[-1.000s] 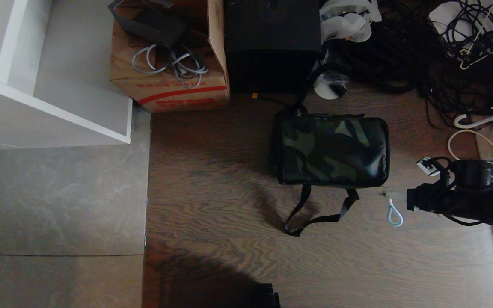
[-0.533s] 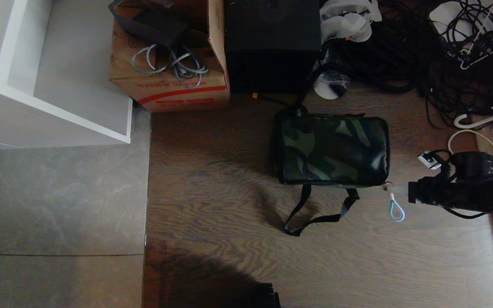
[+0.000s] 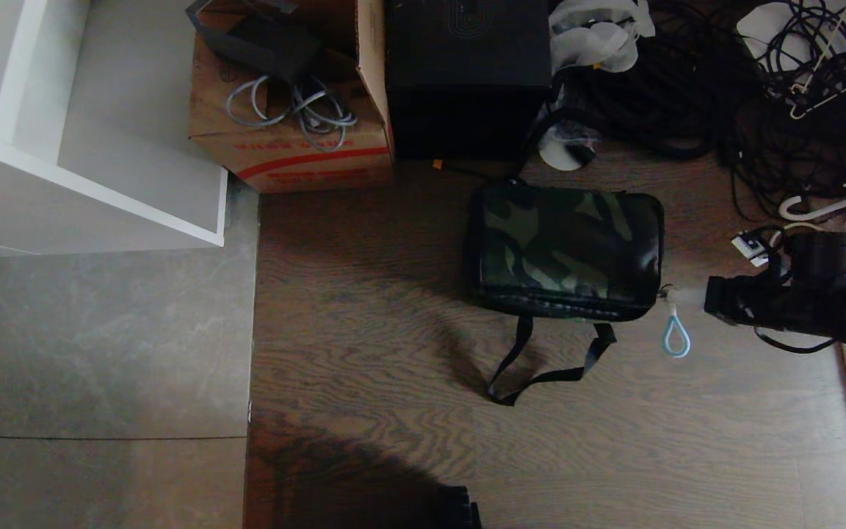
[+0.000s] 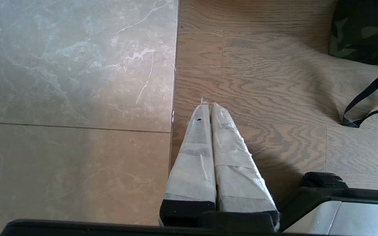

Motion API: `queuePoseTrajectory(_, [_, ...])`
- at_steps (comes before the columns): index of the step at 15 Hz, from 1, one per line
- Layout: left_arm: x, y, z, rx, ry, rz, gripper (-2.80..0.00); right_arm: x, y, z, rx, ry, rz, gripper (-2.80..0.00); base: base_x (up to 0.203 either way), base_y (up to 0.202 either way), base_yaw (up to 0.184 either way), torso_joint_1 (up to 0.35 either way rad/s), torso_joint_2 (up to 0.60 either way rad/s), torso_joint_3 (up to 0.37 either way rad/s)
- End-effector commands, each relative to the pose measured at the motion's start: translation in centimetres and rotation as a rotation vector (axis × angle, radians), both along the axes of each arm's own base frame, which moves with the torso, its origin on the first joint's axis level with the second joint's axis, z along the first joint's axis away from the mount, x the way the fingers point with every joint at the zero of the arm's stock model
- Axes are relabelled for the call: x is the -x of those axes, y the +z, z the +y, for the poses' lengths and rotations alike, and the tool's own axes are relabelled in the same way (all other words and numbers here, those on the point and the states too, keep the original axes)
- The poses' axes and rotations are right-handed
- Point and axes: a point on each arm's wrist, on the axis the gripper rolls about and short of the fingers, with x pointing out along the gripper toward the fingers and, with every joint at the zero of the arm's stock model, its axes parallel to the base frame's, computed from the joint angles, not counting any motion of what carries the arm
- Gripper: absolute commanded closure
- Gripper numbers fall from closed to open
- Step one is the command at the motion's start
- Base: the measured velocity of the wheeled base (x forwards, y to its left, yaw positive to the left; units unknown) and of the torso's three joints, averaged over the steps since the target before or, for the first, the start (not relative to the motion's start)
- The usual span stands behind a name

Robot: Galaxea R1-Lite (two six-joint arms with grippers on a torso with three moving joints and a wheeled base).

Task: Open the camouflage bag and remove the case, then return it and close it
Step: Open the top of the storage box

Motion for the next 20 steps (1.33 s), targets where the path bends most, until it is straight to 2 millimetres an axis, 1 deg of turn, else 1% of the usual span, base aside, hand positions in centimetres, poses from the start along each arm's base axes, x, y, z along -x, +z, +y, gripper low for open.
queuePoseTrajectory(1, [0.0, 0.0, 0.0, 0.001, 0.001, 0.0, 0.0, 0.3, 1.5, 0.3, -0.032, -0.005, -0.014, 0.0, 0.0, 0.0, 0.0, 0.0, 0.0, 0.0])
queuePoseTrajectory(4, [0.0, 0.0, 0.0, 0.001, 0.001, 0.0, 0.0, 0.4, 1.8, 0.2, -0.055, 0.03, -0.025, 0.0, 0.0, 0.0, 0.0, 0.0, 0.0, 0.0])
queuePoseTrajectory(8, [0.0, 0.0, 0.0, 0.001, 0.001, 0.001, 0.0, -0.4, 1.9, -0.3, -0.046, 0.023, -0.051, 0.0, 0.0, 0.0, 0.0, 0.0, 0.0, 0.0])
queuePoseTrajectory(12, [0.0, 0.0, 0.0, 0.001, 0.001, 0.001, 0.0, -1.2, 2.1, -1.7, -0.039, -0.001, -0.074, 0.0, 0.0, 0.0, 0.0, 0.0, 0.0, 0.0])
queuePoseTrajectory(15, [0.0, 0.0, 0.0, -0.001, 0.001, 0.001, 0.0, -1.4, 2.8, -2.2, -0.04, -0.01, -0.093, 0.0, 0.0, 0.0, 0.0, 0.0, 0.0, 0.0])
queuePoseTrajectory(16, [0.0, 0.0, 0.0, 0.001, 0.001, 0.001, 0.0, -1.7, 3.3, -2.3, -0.063, -0.021, -0.094, 0.0, 0.0, 0.0, 0.0, 0.0, 0.0, 0.0])
queuePoseTrajectory(20, [0.0, 0.0, 0.0, 0.001, 0.001, 0.001, 0.0, -2.5, 5.5, -2.3, -0.23, -0.075, -0.051, 0.0, 0.0, 0.0, 0.0, 0.0, 0.0, 0.0])
